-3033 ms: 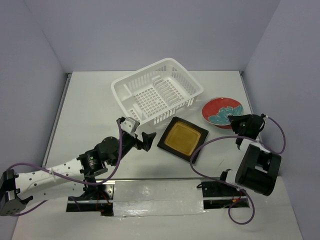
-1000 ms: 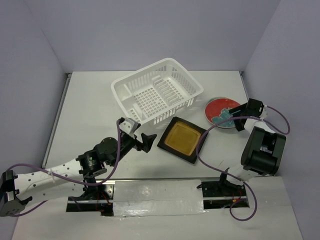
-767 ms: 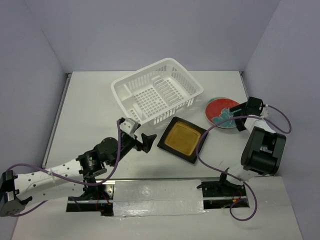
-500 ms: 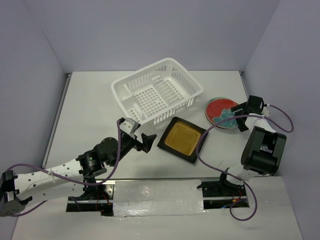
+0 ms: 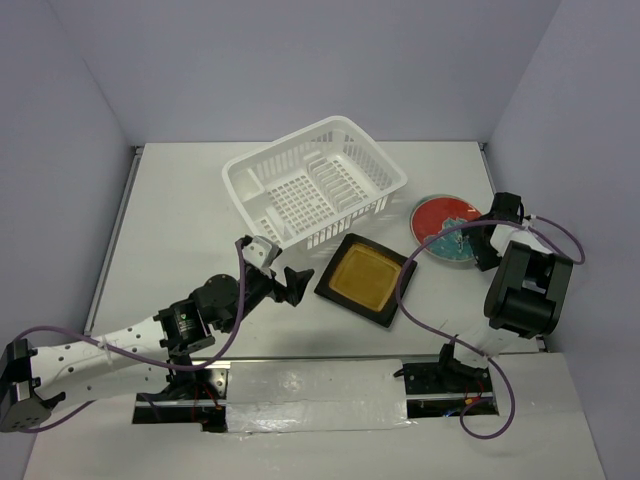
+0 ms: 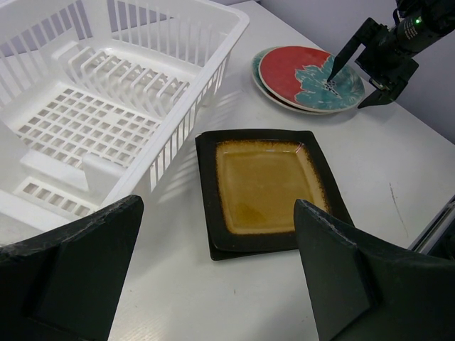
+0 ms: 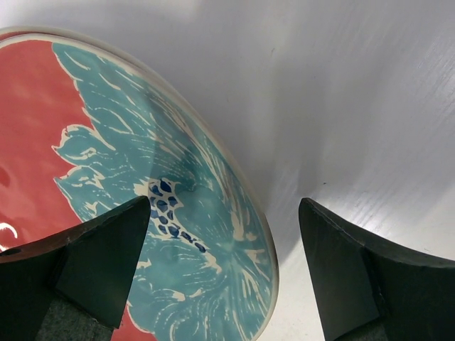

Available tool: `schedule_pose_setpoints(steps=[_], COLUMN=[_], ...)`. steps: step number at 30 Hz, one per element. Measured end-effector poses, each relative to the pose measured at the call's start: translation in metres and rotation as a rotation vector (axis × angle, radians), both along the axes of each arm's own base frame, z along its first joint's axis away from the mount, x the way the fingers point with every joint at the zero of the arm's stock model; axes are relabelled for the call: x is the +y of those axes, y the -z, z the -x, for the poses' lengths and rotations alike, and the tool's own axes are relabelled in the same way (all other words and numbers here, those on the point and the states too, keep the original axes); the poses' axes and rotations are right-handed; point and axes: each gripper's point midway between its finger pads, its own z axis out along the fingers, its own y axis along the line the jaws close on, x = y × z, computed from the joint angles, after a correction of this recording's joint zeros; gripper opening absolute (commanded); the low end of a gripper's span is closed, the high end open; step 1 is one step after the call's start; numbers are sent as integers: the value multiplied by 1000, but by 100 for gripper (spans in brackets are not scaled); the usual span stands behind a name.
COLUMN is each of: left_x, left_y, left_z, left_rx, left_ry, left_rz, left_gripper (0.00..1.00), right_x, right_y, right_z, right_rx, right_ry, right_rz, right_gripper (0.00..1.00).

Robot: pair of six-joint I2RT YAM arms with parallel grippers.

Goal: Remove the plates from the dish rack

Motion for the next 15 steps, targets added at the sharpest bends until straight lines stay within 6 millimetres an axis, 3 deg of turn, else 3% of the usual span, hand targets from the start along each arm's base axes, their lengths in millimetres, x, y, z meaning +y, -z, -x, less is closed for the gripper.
schedule_pose_setpoints(steps=[15], left_x=[-1], left_y=[1], left_z=[0], left_rx=[2], left_ry=[1], left_rz=[-4], left_gripper=[99], right_x=[15], right_y=[-4], right_z=[-14], right_rx=[-4], right_ry=[-53], right_rz=[21], right_gripper=[92])
